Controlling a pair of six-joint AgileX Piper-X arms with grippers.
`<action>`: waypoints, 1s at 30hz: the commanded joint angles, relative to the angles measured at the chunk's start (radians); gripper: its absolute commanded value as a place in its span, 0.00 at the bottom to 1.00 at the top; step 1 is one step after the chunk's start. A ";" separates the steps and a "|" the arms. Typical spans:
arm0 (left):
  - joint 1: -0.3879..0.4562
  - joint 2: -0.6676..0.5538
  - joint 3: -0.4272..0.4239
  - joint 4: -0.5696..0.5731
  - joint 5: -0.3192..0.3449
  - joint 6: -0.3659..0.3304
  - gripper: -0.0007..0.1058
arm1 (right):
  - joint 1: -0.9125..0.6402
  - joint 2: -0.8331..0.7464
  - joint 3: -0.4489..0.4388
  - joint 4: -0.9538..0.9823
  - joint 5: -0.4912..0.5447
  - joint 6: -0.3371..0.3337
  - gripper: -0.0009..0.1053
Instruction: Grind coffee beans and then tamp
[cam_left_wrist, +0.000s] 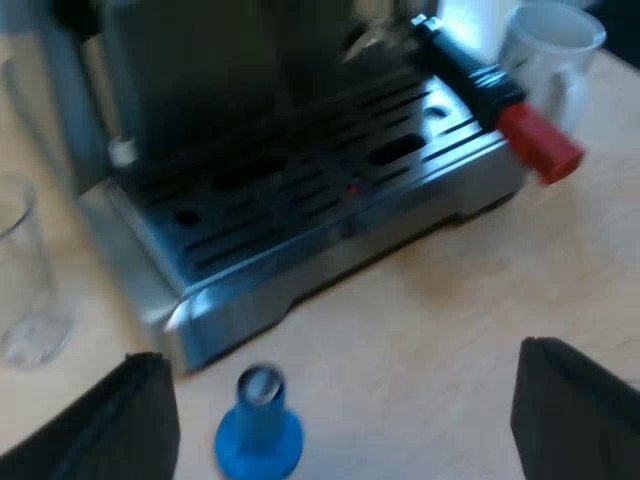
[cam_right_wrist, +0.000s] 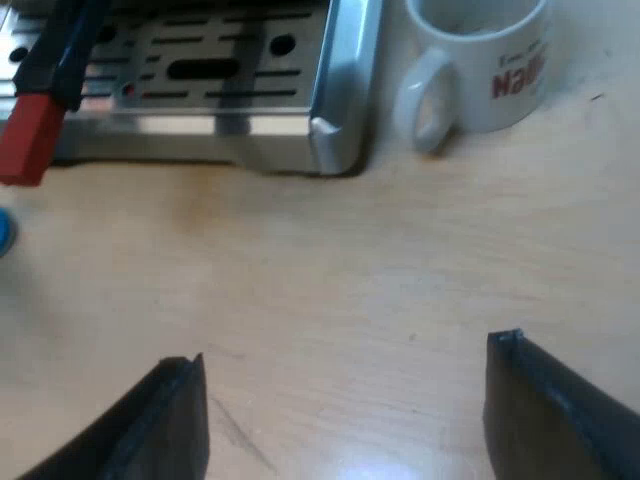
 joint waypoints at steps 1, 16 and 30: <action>-0.039 0.048 -0.007 -0.096 0.031 -0.012 0.66 | 0.044 0.053 -0.063 0.007 -0.006 -0.007 0.58; -0.185 0.260 -0.007 -0.286 0.168 0.120 0.66 | 0.354 0.252 -0.132 -0.064 0.097 0.223 0.58; -0.216 0.327 -0.003 -0.330 0.172 0.143 0.66 | 0.901 0.462 -0.132 -0.315 0.639 0.428 0.58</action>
